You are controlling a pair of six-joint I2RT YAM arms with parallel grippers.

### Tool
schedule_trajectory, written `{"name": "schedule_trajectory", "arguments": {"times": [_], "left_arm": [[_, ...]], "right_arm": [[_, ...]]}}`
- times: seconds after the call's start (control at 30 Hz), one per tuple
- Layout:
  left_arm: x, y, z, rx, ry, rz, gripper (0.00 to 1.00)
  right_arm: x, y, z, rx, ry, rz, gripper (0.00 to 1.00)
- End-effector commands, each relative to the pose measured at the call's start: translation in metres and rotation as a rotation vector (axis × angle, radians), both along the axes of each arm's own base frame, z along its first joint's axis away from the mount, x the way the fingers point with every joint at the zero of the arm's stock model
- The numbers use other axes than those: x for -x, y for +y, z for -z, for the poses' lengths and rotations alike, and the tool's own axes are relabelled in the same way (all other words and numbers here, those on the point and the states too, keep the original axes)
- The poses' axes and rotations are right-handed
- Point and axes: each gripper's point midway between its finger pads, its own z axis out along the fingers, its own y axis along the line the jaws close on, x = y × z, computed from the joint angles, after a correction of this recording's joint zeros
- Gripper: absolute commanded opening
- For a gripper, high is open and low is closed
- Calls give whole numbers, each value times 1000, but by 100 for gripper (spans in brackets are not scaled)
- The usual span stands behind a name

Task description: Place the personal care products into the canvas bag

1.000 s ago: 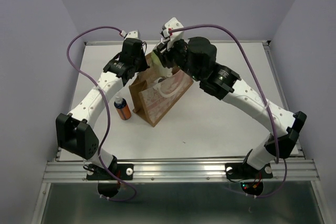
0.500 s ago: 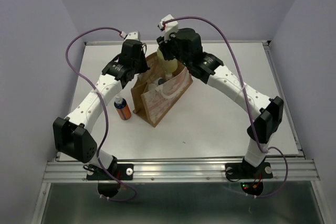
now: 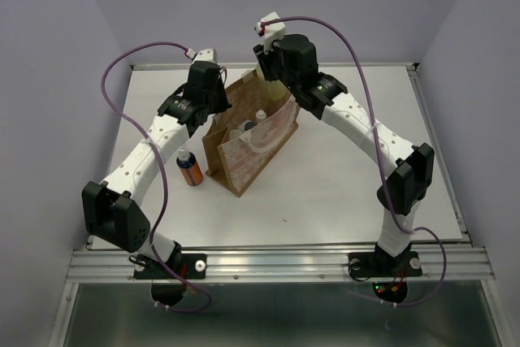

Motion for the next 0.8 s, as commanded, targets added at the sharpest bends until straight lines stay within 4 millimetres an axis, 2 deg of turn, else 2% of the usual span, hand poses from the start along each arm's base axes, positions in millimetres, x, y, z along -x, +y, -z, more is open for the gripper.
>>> {"name": "schedule_trajectory", "arguments": {"times": [0.0,0.2,0.3,0.43,0.53,0.57,0.77], "left_arm": [[-6,2,-24,-2,-66,-13,0],[-7,5,-22,-14,-62,-25,0],[-8,4,-22,-17,-61,-22,0],[-9,4,-24,-16,-62,-28,0],[-10,4,-25,-14,-64,-26,0],[-10,3,-26,-12,-67,-27,0],[-11,4,-26,-16,-63,-29,0]], "right_arm": [[-19,-36,-88,-103,-238,111,1],[-35,-42,-59,-126,-173,87,1],[-40,-40,-32,-137,-111,59,1],[-33,-36,-14,-157,-57,30,1],[-32,-42,8,-130,-20,63,1],[-34,-48,22,-113,2,79,1],[-31,-53,55,-89,60,103,1]]}}
